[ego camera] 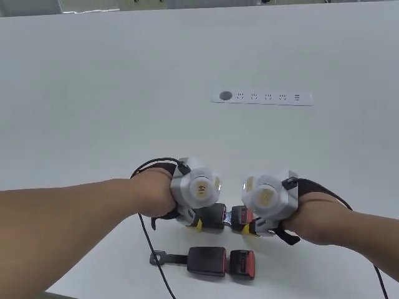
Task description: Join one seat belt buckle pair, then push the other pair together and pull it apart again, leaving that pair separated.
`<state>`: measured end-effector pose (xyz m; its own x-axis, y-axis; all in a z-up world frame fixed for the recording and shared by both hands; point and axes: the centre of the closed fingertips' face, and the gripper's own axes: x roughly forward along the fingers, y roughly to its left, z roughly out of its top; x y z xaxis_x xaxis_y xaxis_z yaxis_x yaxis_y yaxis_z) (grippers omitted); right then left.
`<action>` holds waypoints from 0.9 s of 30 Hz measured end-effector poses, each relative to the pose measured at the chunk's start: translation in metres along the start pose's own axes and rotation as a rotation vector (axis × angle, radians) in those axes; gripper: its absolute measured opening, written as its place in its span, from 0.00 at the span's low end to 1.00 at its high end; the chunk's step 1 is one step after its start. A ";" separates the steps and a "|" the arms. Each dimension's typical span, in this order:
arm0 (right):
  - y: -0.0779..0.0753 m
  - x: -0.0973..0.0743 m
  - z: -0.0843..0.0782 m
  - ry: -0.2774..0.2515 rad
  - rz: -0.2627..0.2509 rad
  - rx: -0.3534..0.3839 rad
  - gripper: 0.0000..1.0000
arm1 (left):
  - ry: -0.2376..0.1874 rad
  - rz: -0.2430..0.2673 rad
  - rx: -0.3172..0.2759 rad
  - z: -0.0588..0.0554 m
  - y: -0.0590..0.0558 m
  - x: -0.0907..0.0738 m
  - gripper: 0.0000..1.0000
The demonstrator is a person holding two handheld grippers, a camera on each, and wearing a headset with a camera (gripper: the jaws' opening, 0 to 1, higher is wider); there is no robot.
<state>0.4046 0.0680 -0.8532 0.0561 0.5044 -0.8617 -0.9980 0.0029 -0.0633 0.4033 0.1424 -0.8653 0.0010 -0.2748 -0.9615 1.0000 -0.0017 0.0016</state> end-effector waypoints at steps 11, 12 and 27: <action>-0.001 -0.005 -0.007 -0.002 0.021 -0.007 0.31 | 0.010 0.000 -0.002 0.000 -0.002 -0.002 0.33; -0.001 -0.005 -0.007 -0.003 0.022 -0.007 0.31 | 0.010 0.000 -0.003 0.000 -0.001 -0.002 0.33; -0.003 -0.024 -0.043 0.030 -0.007 0.008 0.32 | 0.007 -0.001 -0.006 0.001 -0.002 -0.004 0.33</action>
<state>0.4078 0.0183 -0.8537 0.0636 0.4782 -0.8760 -0.9978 0.0134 -0.0652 0.4009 0.1429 -0.8616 0.0003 -0.2679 -0.9634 1.0000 0.0040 -0.0008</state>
